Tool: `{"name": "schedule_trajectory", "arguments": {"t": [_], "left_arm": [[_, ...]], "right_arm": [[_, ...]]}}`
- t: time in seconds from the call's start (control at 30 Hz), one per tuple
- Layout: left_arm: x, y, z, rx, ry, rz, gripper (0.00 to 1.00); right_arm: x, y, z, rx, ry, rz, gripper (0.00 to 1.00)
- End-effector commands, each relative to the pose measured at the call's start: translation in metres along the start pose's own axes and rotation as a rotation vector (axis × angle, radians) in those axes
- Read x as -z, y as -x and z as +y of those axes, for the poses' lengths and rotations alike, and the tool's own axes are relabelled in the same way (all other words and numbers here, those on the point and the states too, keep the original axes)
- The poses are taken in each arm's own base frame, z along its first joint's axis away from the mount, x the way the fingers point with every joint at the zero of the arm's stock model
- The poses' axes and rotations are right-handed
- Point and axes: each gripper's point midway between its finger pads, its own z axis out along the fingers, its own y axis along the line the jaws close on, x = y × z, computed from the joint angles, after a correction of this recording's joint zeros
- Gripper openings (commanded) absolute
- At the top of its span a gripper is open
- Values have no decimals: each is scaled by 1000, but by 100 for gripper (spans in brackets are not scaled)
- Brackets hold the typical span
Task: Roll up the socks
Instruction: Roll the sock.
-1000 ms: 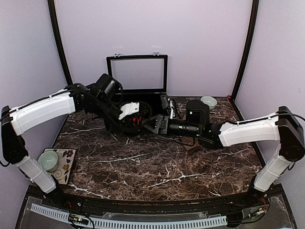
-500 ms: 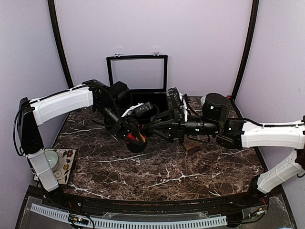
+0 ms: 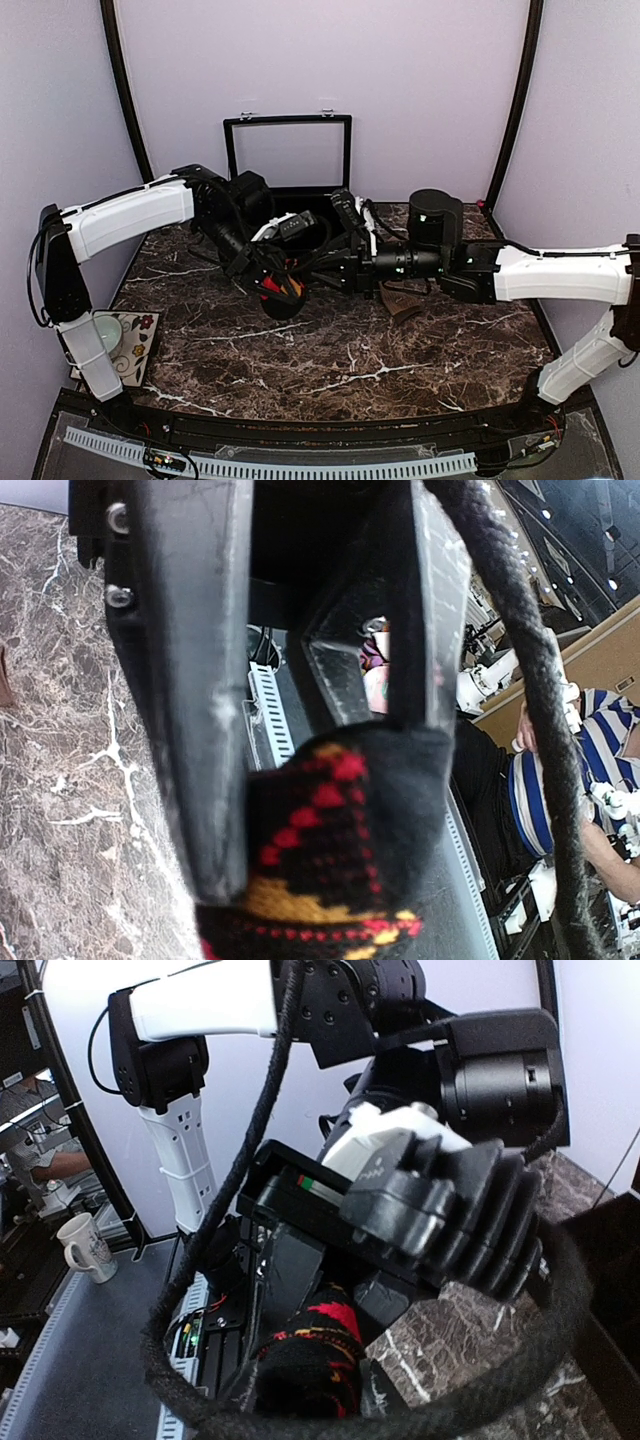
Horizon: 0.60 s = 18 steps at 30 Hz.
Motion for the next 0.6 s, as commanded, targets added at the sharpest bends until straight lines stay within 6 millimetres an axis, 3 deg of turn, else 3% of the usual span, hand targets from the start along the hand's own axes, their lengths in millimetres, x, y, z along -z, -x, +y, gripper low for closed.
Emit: {"name": "schedule_trajectory", "arguments": {"t": [0.0, 0.07, 0.1, 0.17, 0.23, 0.33, 0.43, 0.57], "left_arm": [[6, 11, -14, -29, -23, -28, 2], [7, 12, -12, -32, -9, -21, 2], [7, 12, -10, -33, 5, -15, 2], [9, 16, -2, -54, 67, -3, 7], [15, 18, 12, -94, 186, 11, 23], [29, 23, 34, -178, 393, 29, 31], [44, 24, 48, -273, 550, 62, 36], [56, 20, 56, -386, 679, 101, 34]], "right_arm": [[-10, 10, -1, -2, 0, -3, 23], [-15, 6, -5, -23, -7, 20, 3], [-17, 1, -11, -48, -33, 37, 0], [-23, -9, -20, -89, -68, 81, 0], [-24, -16, -30, -125, -117, 102, 0], [-21, -17, -40, -170, -178, 66, 0], [-16, -11, -56, -251, -270, -12, 0], [-9, -2, -71, -412, -328, -138, 0]]}}
